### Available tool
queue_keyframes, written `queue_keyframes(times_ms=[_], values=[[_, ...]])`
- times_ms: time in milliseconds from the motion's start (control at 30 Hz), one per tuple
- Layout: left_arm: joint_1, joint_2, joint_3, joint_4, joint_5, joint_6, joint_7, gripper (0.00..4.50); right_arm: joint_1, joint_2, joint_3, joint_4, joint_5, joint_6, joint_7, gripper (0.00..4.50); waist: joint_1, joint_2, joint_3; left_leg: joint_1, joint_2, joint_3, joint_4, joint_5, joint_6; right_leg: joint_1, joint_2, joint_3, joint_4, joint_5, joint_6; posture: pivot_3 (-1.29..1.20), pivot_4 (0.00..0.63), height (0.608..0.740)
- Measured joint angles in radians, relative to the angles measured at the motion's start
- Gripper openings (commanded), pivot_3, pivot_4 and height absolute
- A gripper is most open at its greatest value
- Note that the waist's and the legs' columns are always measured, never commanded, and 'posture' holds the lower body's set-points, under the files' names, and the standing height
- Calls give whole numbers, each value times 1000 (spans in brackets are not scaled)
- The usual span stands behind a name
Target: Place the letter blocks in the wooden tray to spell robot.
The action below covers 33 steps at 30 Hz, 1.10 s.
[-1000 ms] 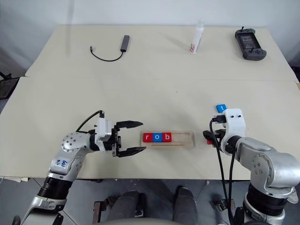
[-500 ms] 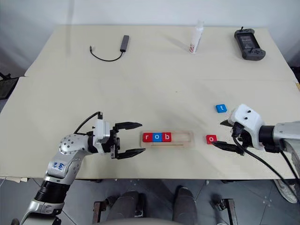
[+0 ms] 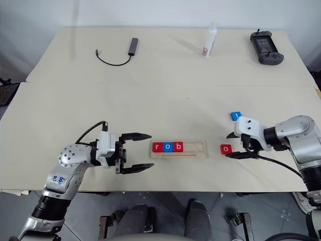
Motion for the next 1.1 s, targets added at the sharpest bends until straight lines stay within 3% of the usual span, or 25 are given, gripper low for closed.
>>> queue_keyframes(times_ms=[133,333,567,867,1100], values=[[11,8,8,-4,2,-1,13,4500,-9,1,7,-1,-11,-1,20,1478,1,0,0,0,0,0,0,0,0,0,0,0,0,0,0,0,150,740],[39,13,25,-9,3,-4,38,4500,-52,26,32,-104,12,79,56,1454,1,1,0,0,0,-1,0,0,0,-1,0,0,0,0,0,0,150,740],[55,13,31,-12,7,-14,68,4500,-164,91,109,-333,61,351,46,1454,2,1,0,-1,0,-5,0,0,0,-1,0,0,0,0,0,0,150,740],[93,13,38,-48,8,-14,111,4500,-201,173,221,-327,3,396,-27,1454,5,0,0,-1,-2,-3,0,0,0,-1,-1,0,0,0,0,0,150,740],[130,15,40,-82,8,-12,134,4500,-220,203,228,-311,-8,420,-50,3702,2,0,0,-1,-2,-2,0,0,0,-1,-1,0,0,0,0,0,150,740]])
